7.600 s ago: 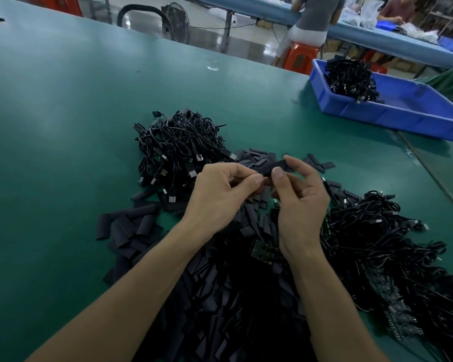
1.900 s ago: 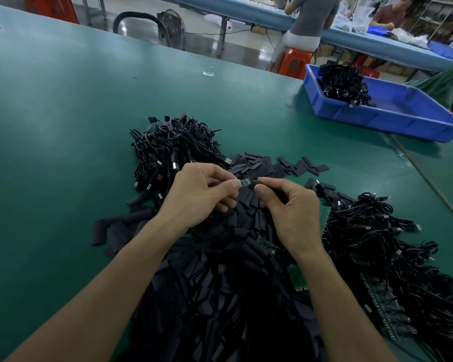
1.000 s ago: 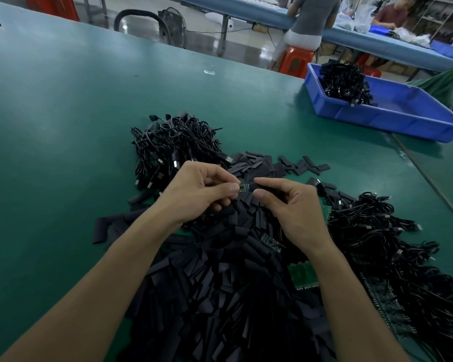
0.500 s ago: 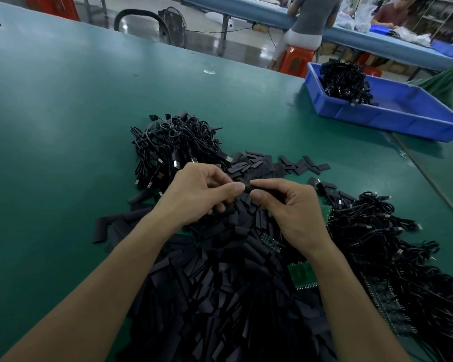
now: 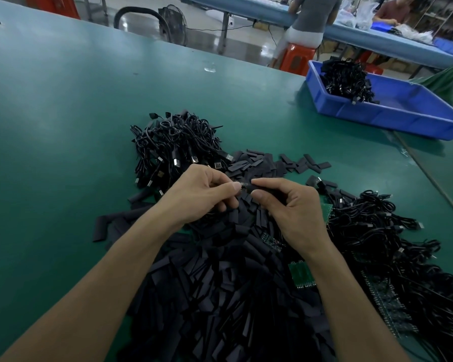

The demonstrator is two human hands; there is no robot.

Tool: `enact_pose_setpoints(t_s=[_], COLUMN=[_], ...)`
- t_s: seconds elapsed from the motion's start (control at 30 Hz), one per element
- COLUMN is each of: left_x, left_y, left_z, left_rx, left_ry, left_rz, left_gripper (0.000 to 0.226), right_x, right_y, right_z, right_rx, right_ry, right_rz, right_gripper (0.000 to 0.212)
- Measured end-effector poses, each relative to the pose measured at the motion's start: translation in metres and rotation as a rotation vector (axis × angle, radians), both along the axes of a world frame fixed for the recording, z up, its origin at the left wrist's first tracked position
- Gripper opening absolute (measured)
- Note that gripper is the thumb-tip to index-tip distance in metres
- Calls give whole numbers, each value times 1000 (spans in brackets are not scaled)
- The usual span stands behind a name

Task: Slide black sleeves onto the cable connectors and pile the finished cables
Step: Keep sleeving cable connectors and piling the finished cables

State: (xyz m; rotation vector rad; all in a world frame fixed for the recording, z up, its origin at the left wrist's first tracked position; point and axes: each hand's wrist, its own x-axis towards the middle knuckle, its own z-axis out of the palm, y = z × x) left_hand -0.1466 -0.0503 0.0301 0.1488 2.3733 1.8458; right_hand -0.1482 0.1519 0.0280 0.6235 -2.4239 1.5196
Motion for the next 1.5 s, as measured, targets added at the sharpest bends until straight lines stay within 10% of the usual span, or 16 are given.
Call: enact_pose_setpoints(t_s=[0.77, 1.07, 1.5], left_x=[3, 7, 6], left_y=[1, 19, 24], left_z=[1, -4, -10], left_rx=[-98, -43, 117], left_ry=[58, 152, 225], left_rz=[5, 65, 161], left_gripper=[21, 22, 20], right_x=[2, 7, 11], right_y=[-9, -29, -46], right_z=[2, -8, -12], right_rx=[-15, -350, -684], right_ry=[-20, -25, -166], right_rz=[-33, -342, -236], right_gripper=[25, 30, 29])
